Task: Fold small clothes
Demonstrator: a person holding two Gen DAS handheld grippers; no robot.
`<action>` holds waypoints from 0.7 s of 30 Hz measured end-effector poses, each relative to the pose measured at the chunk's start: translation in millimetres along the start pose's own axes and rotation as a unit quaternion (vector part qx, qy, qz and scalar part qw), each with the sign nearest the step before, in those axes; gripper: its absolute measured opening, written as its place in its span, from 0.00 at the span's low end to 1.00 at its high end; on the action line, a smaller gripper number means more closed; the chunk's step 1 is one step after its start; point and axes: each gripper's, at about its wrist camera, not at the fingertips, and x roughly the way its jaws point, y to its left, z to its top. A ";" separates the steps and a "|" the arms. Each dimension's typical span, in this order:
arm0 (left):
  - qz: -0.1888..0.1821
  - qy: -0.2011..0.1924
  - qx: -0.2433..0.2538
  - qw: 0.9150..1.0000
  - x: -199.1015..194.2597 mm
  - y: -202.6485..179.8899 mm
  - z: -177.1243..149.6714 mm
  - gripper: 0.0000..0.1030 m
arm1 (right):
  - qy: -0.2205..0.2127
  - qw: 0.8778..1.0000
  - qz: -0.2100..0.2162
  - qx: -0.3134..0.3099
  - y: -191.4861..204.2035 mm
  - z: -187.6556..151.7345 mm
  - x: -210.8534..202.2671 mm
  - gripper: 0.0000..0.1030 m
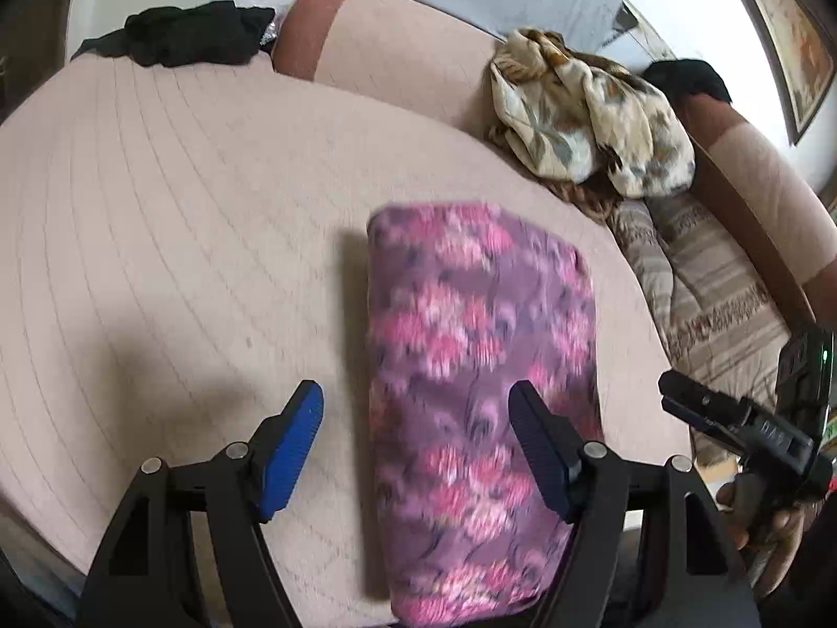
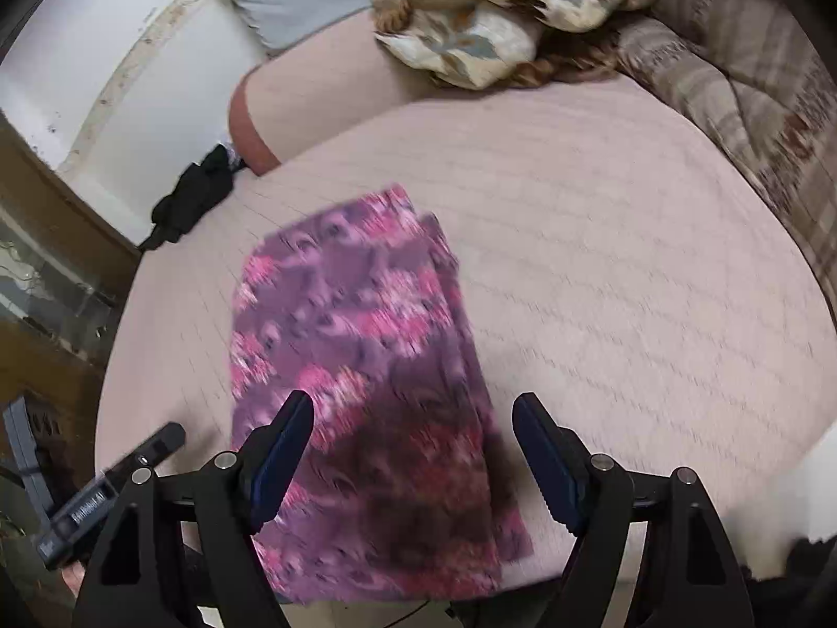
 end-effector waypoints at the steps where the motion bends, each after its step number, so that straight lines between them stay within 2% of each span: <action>1: -0.002 0.000 -0.003 1.000 0.9 -0.4 11.6 0.71 | -0.007 1.000 0.001 -0.001 1.1 5.3 0.6 0.80; 2: -0.002 0.002 -0.005 1.000 3.3 -0.5 23.1 0.72 | -0.012 1.000 0.003 -0.002 1.7 12.1 2.5 0.81; 6: -0.002 0.019 -0.020 1.000 22.3 1.9 69.2 0.72 | 0.013 0.999 0.041 -0.007 6.1 43.7 18.8 0.82; 8: -0.001 0.014 -0.021 1.000 32.0 3.4 88.6 0.72 | 0.013 0.999 0.047 -0.009 7.0 61.9 25.4 0.82; 10: 0.008 0.014 -0.026 1.000 43.2 7.5 101.4 0.72 | 0.018 0.997 0.077 -0.006 3.1 84.0 37.3 0.82; 14: 0.001 0.041 -0.053 0.998 77.9 28.9 115.9 0.72 | 0.025 0.995 0.094 0.032 -17.8 128.1 75.3 0.82; 17: -0.007 0.069 -0.092 0.993 105.0 53.5 109.0 0.72 | 0.033 0.991 0.118 0.054 -32.8 141.0 106.1 0.82; 18: -0.010 0.075 -0.106 0.991 109.9 58.9 107.2 0.72 | 0.032 0.991 0.123 0.050 -36.6 138.8 114.2 0.80; 21: -0.043 0.099 -0.176 0.978 124.1 74.1 100.4 0.72 | 0.053 0.992 0.106 0.035 -34.7 136.3 128.3 0.61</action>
